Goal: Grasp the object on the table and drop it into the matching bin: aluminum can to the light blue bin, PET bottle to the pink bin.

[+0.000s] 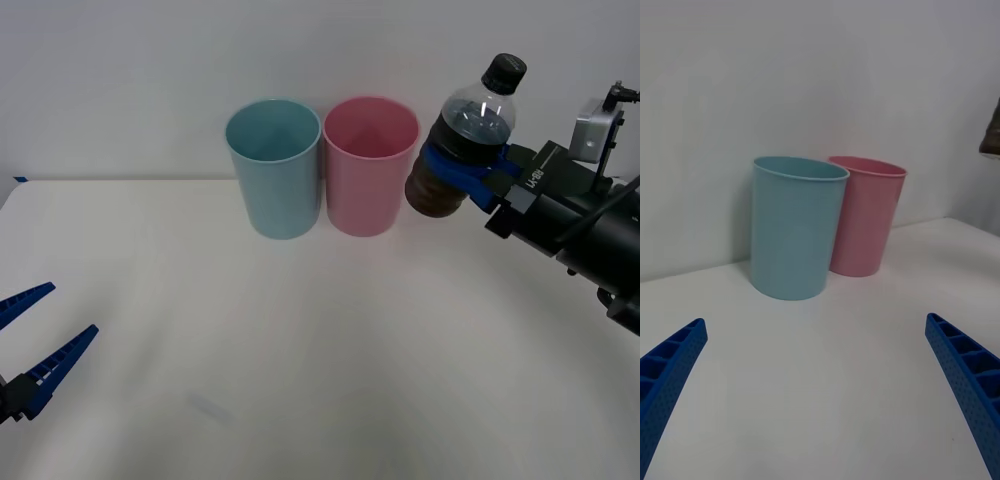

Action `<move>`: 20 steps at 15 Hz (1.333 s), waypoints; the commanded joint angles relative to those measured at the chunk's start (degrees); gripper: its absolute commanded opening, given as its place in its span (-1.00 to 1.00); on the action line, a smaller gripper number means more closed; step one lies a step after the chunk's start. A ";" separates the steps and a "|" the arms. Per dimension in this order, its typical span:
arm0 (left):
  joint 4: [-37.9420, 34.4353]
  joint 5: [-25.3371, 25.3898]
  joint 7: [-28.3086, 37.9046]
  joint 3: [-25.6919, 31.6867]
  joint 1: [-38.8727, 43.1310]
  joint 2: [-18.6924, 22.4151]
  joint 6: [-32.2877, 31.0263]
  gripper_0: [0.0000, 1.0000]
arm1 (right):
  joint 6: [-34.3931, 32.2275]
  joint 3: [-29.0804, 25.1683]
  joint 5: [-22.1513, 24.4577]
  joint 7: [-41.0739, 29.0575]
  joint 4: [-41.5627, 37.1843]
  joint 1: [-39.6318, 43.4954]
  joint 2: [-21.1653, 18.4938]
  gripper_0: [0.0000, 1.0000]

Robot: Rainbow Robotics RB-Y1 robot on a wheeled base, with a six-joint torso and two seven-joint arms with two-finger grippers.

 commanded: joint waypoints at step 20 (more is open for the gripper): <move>0.00 0.00 0.00 0.00 0.00 0.00 0.00 1.00 | 1.55 9.92 11.12 5.43 53.10 -44.27 12.45 -1.00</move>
